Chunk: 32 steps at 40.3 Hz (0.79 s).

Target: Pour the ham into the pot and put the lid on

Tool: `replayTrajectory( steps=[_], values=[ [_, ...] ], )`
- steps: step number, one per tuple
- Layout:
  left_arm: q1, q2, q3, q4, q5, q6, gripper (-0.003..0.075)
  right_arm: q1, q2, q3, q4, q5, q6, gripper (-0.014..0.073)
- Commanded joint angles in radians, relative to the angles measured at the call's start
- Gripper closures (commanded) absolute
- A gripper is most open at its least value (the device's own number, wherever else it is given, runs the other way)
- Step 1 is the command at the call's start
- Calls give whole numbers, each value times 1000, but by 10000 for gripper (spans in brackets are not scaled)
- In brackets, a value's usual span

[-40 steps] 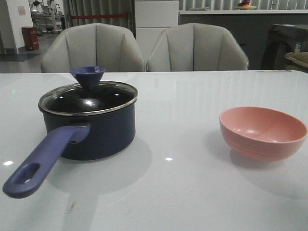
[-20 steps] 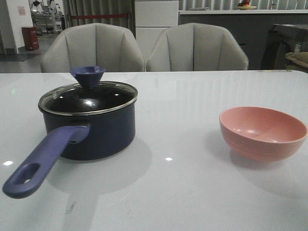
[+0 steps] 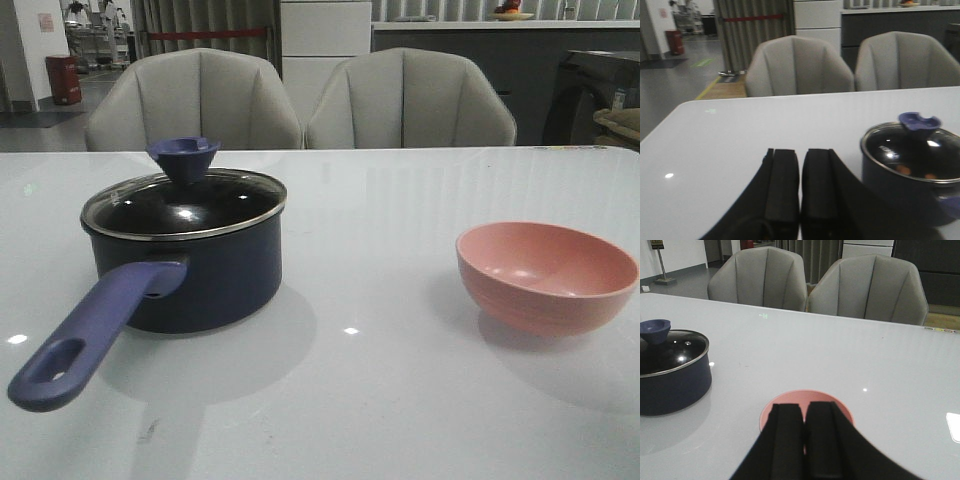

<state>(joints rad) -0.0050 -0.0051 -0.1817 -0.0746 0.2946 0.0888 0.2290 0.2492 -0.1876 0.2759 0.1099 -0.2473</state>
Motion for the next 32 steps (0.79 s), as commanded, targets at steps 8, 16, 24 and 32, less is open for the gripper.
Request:
replayTrajectory(
  steps=[8, 16, 24, 32],
  values=[
    [113, -20, 166, 14, -377, -8, 606, 1, 8, -25, 4, -72, -7, 445],
    [83, -23, 219, 29, -428, -8, 606, 1, 8, -25, 4, -72, -7, 445],
    [-22, -23, 219, 31, -440, -8, 606, 1, 8, -25, 4, -72, -7, 445],
    [-106, -23, 219, 37, -412, -8, 606, 1, 8, -25, 4, -72, -7, 445]
  ],
)
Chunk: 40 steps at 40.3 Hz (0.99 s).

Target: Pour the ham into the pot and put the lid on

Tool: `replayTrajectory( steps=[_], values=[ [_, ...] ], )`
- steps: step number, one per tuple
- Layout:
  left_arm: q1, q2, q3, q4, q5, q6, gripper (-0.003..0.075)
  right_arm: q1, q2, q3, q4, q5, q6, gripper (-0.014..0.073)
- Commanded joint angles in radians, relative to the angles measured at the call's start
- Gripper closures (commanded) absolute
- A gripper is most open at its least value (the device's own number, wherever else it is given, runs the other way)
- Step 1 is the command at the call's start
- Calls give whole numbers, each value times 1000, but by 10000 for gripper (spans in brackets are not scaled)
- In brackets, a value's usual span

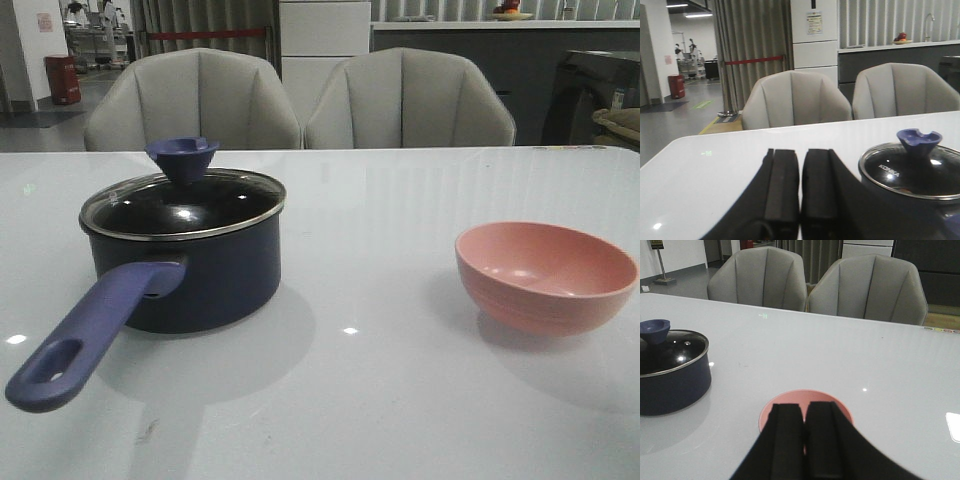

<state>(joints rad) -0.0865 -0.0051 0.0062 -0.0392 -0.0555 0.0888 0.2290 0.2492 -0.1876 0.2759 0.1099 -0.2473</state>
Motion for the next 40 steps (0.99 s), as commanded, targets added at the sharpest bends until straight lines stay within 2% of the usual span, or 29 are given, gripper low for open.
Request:
replayTrajectory(
  steps=[1, 8, 12, 40],
  values=[
    [-25, -23, 31, 4, -62, -8, 606, 1, 8, -25, 4, -72, -7, 445],
    [-25, -23, 31, 4, -58, -8, 606, 1, 8, -25, 4, -72, -7, 445],
    [-25, -23, 31, 4, -58, -61, 606, 1, 8, -25, 4, -72, -7, 445],
    [-25, -23, 31, 4, -58, -61, 606, 1, 8, -25, 4, -72, -7, 445]
  ],
)
